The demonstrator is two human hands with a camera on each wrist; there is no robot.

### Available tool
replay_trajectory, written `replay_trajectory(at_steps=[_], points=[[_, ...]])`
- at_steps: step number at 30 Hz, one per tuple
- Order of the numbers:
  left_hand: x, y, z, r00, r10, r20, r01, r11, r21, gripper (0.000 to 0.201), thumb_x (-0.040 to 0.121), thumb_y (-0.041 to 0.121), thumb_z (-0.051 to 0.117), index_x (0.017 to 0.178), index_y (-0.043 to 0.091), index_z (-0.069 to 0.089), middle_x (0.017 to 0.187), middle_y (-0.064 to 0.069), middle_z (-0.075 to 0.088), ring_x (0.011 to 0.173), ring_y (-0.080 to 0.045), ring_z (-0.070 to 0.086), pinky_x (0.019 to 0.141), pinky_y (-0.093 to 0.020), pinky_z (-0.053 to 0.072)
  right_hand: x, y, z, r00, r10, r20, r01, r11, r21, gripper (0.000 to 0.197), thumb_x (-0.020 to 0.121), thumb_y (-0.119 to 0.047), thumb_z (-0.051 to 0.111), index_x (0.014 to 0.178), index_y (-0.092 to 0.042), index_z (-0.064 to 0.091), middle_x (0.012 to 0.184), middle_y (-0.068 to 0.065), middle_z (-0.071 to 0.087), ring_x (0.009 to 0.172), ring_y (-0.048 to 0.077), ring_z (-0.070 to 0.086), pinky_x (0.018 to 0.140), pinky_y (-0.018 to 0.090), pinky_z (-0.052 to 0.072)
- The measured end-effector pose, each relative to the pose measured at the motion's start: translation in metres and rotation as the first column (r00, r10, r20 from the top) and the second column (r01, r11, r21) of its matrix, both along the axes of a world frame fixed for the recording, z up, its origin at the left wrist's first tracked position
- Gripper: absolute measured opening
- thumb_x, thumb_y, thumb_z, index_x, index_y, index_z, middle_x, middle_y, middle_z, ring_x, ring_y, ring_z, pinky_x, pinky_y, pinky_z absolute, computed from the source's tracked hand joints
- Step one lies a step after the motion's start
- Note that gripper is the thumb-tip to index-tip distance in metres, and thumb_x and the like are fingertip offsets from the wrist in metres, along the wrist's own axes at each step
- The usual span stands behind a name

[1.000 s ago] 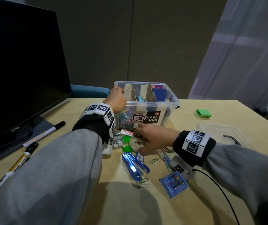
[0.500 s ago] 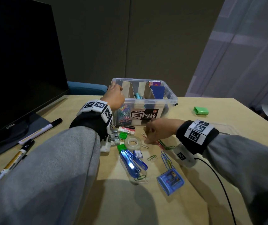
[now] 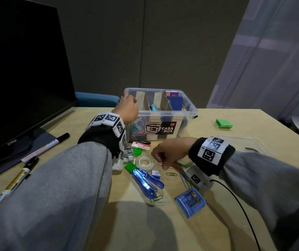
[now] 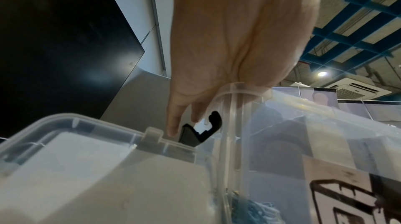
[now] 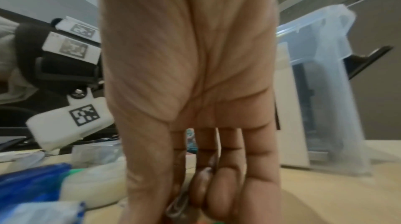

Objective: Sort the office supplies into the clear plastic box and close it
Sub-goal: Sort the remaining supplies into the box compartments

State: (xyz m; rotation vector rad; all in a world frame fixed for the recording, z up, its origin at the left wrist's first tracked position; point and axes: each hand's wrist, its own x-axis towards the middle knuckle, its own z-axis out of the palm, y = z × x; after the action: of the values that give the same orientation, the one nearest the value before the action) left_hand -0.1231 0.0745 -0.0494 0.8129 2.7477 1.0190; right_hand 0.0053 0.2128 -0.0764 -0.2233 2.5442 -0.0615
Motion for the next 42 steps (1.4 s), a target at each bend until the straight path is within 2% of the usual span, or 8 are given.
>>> replay_trajectory(at_steps=[6,10,17,20,23,29,37,42], points=[[-0.002,0.001,-0.001,1.0,-0.004,0.009,0.004,1.0,-0.003,0.04,0.101,0.008,0.034,0.14,0.008,0.041,0.164,-0.005,-0.004,0.15,-0.026,0.008,0.12,-0.05,0.02,0.006,0.018,0.011,0.999,-0.049,-0.013,0.05,0.996,0.078,0.016,0.08,-0.022,0.076,0.087,-0.017,0.062,0.082,-0.003,0.065,0.079,0.018,0.061,0.069,0.031,0.049],[-0.004,0.001,-0.002,1.0,-0.009,0.016,0.009,1.0,0.011,0.037,0.1,0.008,0.036,0.136,0.006,0.046,0.164,-0.006,0.002,0.149,-0.028,0.013,0.118,-0.051,0.024,0.019,0.021,0.026,0.977,-0.173,0.123,0.148,0.971,0.19,0.053,0.069,-0.047,0.083,0.103,-0.015,0.059,0.097,0.002,0.065,0.083,0.02,0.058,0.067,0.029,0.05],[-0.008,0.001,-0.005,0.999,-0.019,0.027,0.018,0.999,0.027,0.033,0.099,0.009,0.035,0.129,0.007,0.05,0.162,-0.006,0.01,0.147,-0.03,0.021,0.116,-0.053,0.028,0.039,0.003,0.022,0.966,-0.232,0.112,0.172,0.905,0.389,0.095,0.063,-0.048,0.086,0.137,-0.01,0.039,0.103,-0.001,0.056,0.099,0.02,0.054,0.081,0.029,0.045],[-0.009,0.002,-0.005,1.0,-0.02,0.02,0.02,1.0,0.019,0.031,0.1,0.009,0.035,0.125,0.006,0.052,0.162,-0.007,0.01,0.146,-0.03,0.022,0.116,-0.052,0.029,0.041,0.002,0.024,0.977,-0.202,0.063,0.164,0.912,0.375,0.085,0.068,-0.042,0.085,0.132,-0.009,0.039,0.083,-0.005,0.049,0.078,0.015,0.053,0.07,0.029,0.047],[-0.008,0.002,-0.005,1.0,-0.02,0.012,0.019,1.0,0.02,0.031,0.1,0.01,0.035,0.125,0.006,0.053,0.161,-0.007,0.012,0.145,-0.03,0.024,0.115,-0.052,0.029,0.032,0.007,0.024,0.969,-0.241,0.049,0.215,0.926,0.311,0.072,0.074,-0.035,0.083,0.127,-0.011,0.04,0.101,0.004,0.061,0.059,0.011,0.053,0.055,0.025,0.047],[-0.004,0.001,-0.003,1.0,-0.017,0.007,0.016,1.0,0.026,0.031,0.1,0.01,0.035,0.125,0.006,0.053,0.159,-0.007,0.015,0.144,-0.028,0.027,0.115,-0.05,0.03,0.015,0.012,0.016,0.971,-0.239,-0.014,0.236,0.945,0.226,0.042,0.078,-0.021,0.078,0.107,-0.019,0.048,0.105,0.007,0.064,0.088,0.026,0.069,0.079,0.041,0.06],[0.001,0.0,0.001,1.0,-0.01,0.012,0.01,1.0,0.004,0.032,0.102,0.011,0.034,0.128,0.007,0.053,0.164,-0.006,-0.001,0.149,-0.028,0.014,0.119,-0.05,0.023,0.01,0.002,0.016,0.934,-0.345,-0.089,0.356,0.908,0.221,0.049,0.086,-0.045,0.067,0.118,-0.01,0.054,0.084,0.002,0.058,0.066,0.013,0.056,0.054,0.023,0.049],[0.003,-0.002,0.004,1.0,-0.009,0.012,0.009,1.0,0.004,0.033,0.102,0.012,0.034,0.129,0.008,0.052,0.164,-0.007,-0.003,0.15,-0.027,0.01,0.12,-0.048,0.02,0.006,-0.002,0.016,0.957,-0.28,-0.075,0.29,0.931,0.221,0.032,0.083,-0.025,0.075,0.108,-0.008,0.064,0.097,0.007,0.068,0.083,0.019,0.065,0.072,0.028,0.056]])
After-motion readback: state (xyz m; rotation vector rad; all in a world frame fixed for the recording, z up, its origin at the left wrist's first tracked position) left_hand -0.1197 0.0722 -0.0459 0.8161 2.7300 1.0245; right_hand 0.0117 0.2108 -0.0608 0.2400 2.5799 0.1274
